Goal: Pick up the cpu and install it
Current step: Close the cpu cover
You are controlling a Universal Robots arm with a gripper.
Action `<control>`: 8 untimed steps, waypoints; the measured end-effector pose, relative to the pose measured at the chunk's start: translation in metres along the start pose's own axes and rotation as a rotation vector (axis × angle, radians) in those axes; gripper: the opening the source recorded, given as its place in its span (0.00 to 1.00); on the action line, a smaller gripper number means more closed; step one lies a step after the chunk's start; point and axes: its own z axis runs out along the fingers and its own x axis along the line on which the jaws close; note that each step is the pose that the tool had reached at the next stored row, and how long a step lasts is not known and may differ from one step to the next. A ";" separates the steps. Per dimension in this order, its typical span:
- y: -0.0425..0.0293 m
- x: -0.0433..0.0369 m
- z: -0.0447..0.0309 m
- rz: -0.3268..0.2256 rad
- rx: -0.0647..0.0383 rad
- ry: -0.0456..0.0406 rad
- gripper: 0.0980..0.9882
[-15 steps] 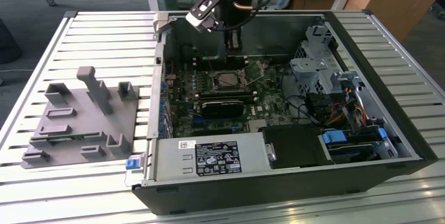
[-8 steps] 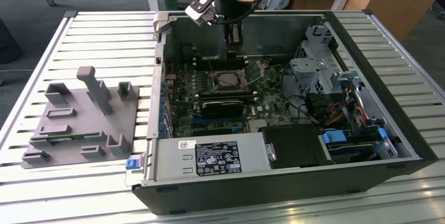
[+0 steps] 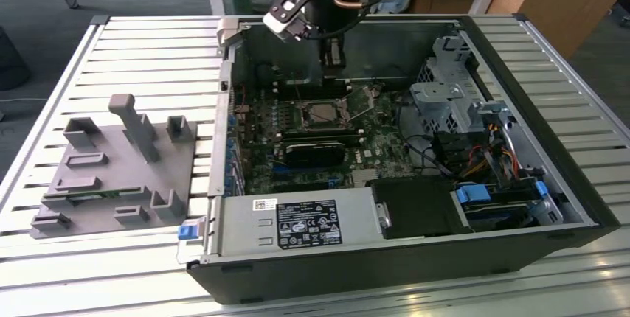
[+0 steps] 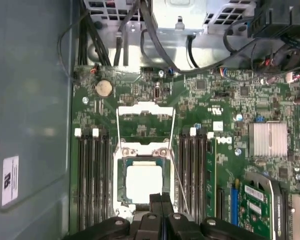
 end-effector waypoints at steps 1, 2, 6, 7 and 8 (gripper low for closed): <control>0.0045 0.0000 0.0004 0.000 0.001 0.0002 0.01; 0.0088 0.0000 0.0010 0.000 0.003 0.0009 0.01; 0.0219 0.0006 0.0032 -0.002 0.008 0.0216 0.01; 0.0229 0.0009 0.0042 -0.004 0.008 0.0248 0.01; 0.0243 0.0014 0.0053 -0.005 0.008 0.0247 0.01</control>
